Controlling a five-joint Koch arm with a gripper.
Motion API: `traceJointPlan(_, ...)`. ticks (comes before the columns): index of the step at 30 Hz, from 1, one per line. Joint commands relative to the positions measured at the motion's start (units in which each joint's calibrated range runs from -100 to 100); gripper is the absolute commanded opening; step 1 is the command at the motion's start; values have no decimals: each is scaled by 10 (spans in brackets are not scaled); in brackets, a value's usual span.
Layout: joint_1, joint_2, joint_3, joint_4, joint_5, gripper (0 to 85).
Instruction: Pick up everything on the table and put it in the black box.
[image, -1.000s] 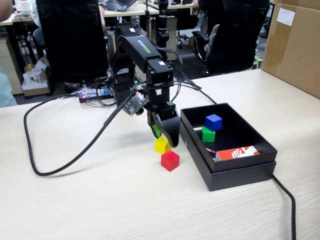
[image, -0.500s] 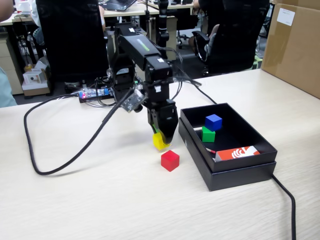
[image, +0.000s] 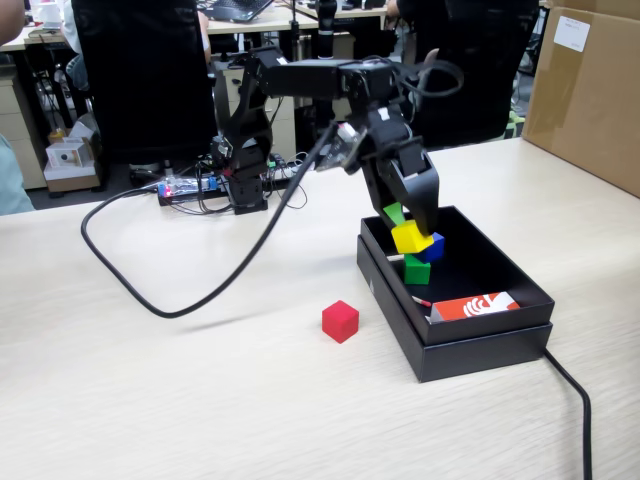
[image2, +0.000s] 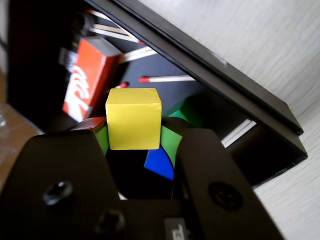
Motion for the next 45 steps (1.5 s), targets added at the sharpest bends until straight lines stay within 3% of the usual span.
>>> traceJointPlan(1,2,7,32,0,0,57)
traceJointPlan(7,5,49,26,-1,7,57)
traceJointPlan(16,8,92,9,-9,12,150)
traceJointPlan(20,6,86,7,-13,12,150)
traceJointPlan(29,-1,23,6,-13,10,293)
traceJointPlan(31,-5,-5,6,-14,9,356)
traceJointPlan(36,-19,-101,35,-13,7,372)
traceJointPlan(41,-59,-168,8,-13,-16,374)
traceJointPlan(45,-87,-159,-38,-13,-35,434)
